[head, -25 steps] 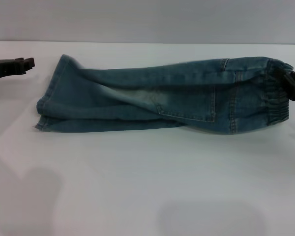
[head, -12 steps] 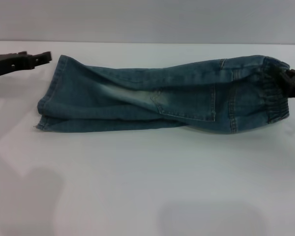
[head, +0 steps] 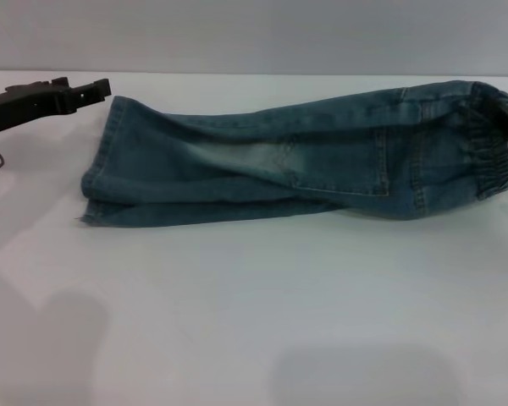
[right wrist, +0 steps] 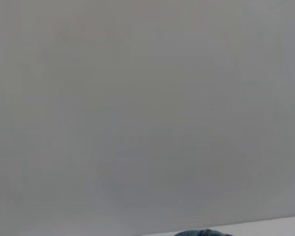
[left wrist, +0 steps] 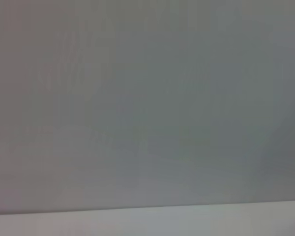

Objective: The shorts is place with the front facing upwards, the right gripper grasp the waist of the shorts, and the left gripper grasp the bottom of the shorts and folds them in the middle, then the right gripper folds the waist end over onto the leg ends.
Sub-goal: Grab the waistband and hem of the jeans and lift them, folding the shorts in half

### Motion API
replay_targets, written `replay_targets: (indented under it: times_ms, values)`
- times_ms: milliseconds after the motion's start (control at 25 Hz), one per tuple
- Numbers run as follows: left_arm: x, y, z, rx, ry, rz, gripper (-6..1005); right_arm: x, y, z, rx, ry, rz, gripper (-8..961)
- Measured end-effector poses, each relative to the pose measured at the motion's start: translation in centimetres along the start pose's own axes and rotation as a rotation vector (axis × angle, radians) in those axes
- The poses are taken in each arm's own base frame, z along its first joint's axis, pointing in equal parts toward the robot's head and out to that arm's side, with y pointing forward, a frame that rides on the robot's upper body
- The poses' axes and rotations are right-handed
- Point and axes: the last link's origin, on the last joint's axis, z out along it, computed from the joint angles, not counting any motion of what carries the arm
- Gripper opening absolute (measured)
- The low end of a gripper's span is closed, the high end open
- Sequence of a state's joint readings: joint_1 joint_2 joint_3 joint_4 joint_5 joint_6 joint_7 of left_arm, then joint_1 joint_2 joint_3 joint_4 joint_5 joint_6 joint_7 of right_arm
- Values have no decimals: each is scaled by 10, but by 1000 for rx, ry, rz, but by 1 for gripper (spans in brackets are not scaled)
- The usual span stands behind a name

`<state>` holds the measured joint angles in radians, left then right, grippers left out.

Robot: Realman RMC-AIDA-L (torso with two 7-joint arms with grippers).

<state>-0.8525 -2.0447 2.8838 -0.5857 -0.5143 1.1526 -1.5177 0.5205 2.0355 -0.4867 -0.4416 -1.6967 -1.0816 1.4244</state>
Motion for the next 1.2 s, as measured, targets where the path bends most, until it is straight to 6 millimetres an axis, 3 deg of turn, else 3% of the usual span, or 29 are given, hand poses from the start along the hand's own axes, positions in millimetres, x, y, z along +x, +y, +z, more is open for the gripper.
replay_targets:
  times_ms: [560, 1000, 1200]
  values:
    - [-3, 4, 0, -28, -1, 8, 811, 5, -18, 18, 198, 83, 24, 65]
    - [-7, 5, -1, -32, -5, 7, 811, 5, -24, 23, 258, 108, 0, 480]
    - [-8, 6, 0, -37, -5, 5, 810, 4, -26, 22, 254, 131, 8, 499]
